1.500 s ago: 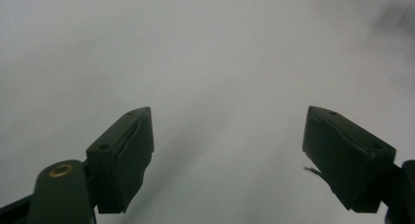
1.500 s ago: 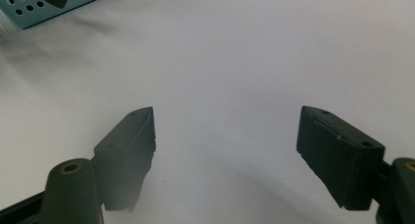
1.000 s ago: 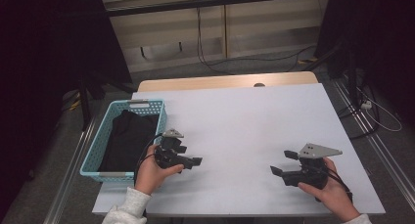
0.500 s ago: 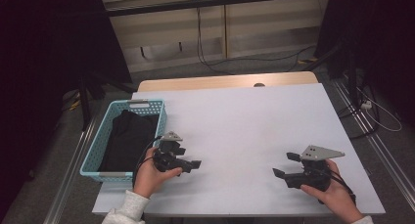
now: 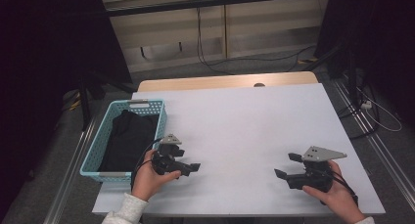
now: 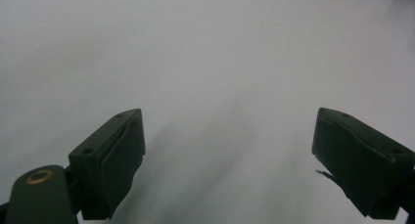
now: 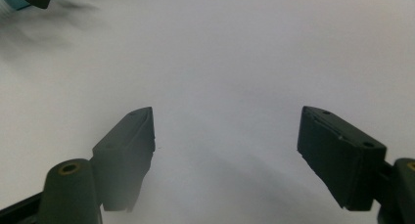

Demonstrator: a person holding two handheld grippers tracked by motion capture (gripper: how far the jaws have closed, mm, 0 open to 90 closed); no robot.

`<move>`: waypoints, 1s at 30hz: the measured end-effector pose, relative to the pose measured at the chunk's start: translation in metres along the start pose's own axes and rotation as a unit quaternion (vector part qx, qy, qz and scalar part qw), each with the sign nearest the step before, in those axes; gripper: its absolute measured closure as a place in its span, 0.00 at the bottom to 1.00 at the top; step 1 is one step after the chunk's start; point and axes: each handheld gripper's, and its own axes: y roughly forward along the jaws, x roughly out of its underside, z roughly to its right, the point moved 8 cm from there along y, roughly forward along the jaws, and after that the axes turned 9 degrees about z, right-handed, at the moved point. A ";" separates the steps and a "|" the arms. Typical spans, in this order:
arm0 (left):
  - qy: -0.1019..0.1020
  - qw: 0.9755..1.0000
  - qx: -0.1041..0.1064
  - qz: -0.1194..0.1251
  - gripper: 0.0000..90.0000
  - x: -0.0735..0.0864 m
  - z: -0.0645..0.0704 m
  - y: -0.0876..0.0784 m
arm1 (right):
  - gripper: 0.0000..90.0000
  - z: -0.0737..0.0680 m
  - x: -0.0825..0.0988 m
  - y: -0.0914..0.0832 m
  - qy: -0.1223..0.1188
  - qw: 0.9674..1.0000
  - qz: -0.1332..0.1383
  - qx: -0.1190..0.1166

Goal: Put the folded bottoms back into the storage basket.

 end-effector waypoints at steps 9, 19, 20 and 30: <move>0.001 1.000 0.002 0.004 0.13 0.001 0.003 -0.001 | 0.24 0.003 0.003 -0.006 0.001 1.000 -0.001 0.005; 0.005 1.000 0.002 0.006 0.12 0.003 0.004 -0.002 | 0.24 0.003 0.004 -0.007 -0.001 1.000 -0.002 0.006; 0.005 1.000 0.002 0.006 0.12 0.003 0.004 -0.002 | 0.24 0.003 0.004 -0.007 -0.001 1.000 -0.002 0.006; 0.005 1.000 0.004 0.010 0.11 0.003 0.007 -0.004 | 0.23 0.006 0.004 -0.010 0.000 1.000 0.002 0.011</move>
